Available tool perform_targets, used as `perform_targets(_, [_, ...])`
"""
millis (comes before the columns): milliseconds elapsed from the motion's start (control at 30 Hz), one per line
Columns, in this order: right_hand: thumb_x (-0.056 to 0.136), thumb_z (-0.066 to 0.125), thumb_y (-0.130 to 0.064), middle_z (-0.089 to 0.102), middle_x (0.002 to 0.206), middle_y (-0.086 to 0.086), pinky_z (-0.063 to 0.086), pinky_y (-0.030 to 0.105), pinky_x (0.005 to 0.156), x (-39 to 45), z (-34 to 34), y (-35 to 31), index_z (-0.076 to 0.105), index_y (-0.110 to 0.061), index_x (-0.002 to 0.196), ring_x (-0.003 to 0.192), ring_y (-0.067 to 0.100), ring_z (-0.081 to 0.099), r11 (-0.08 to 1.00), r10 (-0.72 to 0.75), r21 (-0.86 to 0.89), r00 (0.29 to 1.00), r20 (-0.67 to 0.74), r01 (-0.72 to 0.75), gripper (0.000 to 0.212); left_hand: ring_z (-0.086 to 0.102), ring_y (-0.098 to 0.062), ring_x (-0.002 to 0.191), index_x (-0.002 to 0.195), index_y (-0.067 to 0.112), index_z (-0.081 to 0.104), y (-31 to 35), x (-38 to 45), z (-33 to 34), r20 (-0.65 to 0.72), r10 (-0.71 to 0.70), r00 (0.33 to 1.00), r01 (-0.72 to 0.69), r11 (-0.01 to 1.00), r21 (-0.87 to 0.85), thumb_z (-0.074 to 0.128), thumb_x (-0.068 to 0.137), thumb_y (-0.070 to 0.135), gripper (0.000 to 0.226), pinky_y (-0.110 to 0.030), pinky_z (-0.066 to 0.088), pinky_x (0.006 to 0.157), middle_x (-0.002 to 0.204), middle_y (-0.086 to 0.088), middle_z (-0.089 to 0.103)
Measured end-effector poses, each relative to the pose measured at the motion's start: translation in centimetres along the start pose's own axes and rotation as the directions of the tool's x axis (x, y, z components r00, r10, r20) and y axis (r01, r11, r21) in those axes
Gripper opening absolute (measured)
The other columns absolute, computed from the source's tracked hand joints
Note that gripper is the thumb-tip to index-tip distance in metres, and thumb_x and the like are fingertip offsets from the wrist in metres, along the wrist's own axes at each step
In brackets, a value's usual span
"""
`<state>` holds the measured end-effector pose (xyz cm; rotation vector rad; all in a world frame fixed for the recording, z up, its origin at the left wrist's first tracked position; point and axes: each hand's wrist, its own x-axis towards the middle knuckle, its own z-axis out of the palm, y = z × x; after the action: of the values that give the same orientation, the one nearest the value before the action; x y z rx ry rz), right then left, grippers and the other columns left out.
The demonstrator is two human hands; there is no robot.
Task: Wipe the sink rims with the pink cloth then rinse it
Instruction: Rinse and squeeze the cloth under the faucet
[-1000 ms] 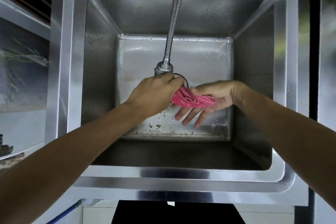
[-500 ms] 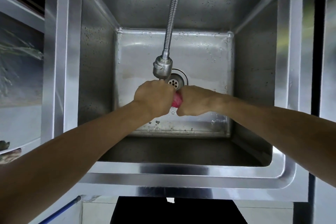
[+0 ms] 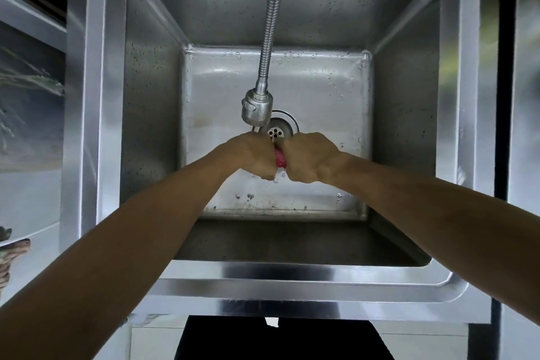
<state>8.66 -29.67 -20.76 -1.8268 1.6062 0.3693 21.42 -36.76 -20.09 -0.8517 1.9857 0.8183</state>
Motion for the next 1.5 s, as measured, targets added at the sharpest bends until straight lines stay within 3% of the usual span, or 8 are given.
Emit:
perform_targets(200, [0.088,0.064,-0.019,0.067,0.094,0.004,0.037,0.034,0.066,0.5,-1.0,0.5,0.056,-0.018,0.124,0.075,0.026,0.053,0.998,0.051,-0.031,0.994,-0.092,-0.054,0.037,0.058,-0.01,0.053,0.064,0.022,0.055,-0.9,-0.1,0.0,-0.133,0.02,0.991,-0.052,0.969,-0.243,0.072,0.079,0.016,0.023,-0.02,0.043,0.046,0.057,0.005,0.055])
perform_targets(367, [0.078,0.081,-0.046,0.067,0.097,-0.003,0.051,0.035,0.072,-1.6,-1.6,0.3,0.056,-0.023,0.118,0.089,0.024,0.068,0.966,0.055,0.251,0.998,0.019,-0.058,0.052,0.064,-0.015,0.052,0.083,0.018,0.068,-1.5,-2.6,-0.2,-0.17,0.05,0.984,-0.103,0.942,-0.32,0.078,0.072,0.019,0.015,-0.02,0.045,0.045,0.067,-0.002,0.067])
perform_targets(567, [0.076,0.084,-0.041,0.067,0.109,0.007,0.062,0.036,0.077,-3.7,-4.4,3.7,0.064,-0.024,0.121,0.096,0.023,0.067,0.395,-0.222,0.784,0.778,0.588,-0.479,0.053,0.071,-0.035,0.083,0.116,0.019,0.066,0.7,-6.1,1.7,-0.544,0.094,0.834,-0.049,0.994,0.096,0.071,0.089,0.025,0.028,-0.037,0.055,0.067,0.097,-0.008,0.072])
perform_targets(733, [0.092,0.062,-0.013,0.069,0.118,0.017,0.064,0.036,0.074,-3.6,-4.7,4.3,0.059,-0.007,0.124,0.098,0.029,0.072,0.18,-0.6,0.83,0.61,0.518,-0.528,0.032,0.059,-0.024,0.051,0.1,0.012,0.068,1.8,-8.3,1.0,-0.782,0.255,0.569,-0.02,0.955,0.297,0.07,0.084,-0.001,0.022,-0.03,0.035,0.041,0.152,-0.013,0.054])
perform_targets(833, [0.09,0.07,-0.015,0.061,0.071,-0.001,0.047,0.017,0.044,-3.3,-5.7,3.8,0.06,-0.011,0.095,0.054,0.007,0.055,0.306,-0.592,0.827,0.586,0.553,-0.471,0.012,0.053,-0.021,0.047,0.093,0.012,0.062,1.8,-8.4,0.3,-0.741,0.332,0.584,0.016,0.908,0.419,0.066,0.083,-0.005,0.02,-0.028,0.033,0.038,0.149,-0.013,0.057])
perform_targets(1000, [0.072,0.089,-0.044,0.05,0.057,-0.006,0.032,0.02,0.043,-3.1,-6.8,2.7,0.061,-0.028,0.062,0.046,0.009,0.039,0.591,-0.263,0.729,0.772,0.579,-0.346,0.033,0.068,-0.035,0.068,0.117,0.012,0.06,1.6,-7.2,-1.3,-0.621,0.195,0.759,0.029,0.943,0.332,0.068,0.085,0.009,0.034,-0.036,0.044,0.053,0.086,-0.006,0.067])
perform_targets(1133, [0.072,0.078,-0.031,0.051,0.051,-0.003,0.036,0.024,0.045,-2.4,-4.6,1.2,0.06,-0.014,0.065,0.042,0.014,0.045,0.846,0.072,0.479,0.94,0.334,-0.235,0.026,0.052,-0.029,0.064,0.093,0.021,0.053,2.0,-5.4,-1.1,-0.524,0.041,0.851,0.026,0.993,0.119,0.068,0.081,0.013,0.021,-0.034,0.04,0.058,0.066,0.003,0.044])
perform_targets(1500, [0.083,0.063,-0.032,0.053,0.068,-0.008,0.03,0.024,0.049,-1.1,-1.9,0.4,0.064,-0.024,0.085,0.056,0.01,0.049,0.973,0.138,0.18,0.988,0.068,-0.148,0.008,0.055,-0.017,0.065,0.072,0.023,0.053,1.2,-1.8,0.3,-0.282,-0.139,0.949,0.09,0.979,-0.181,0.07,0.076,0.023,0.017,-0.029,0.043,0.059,0.072,0.004,0.057])
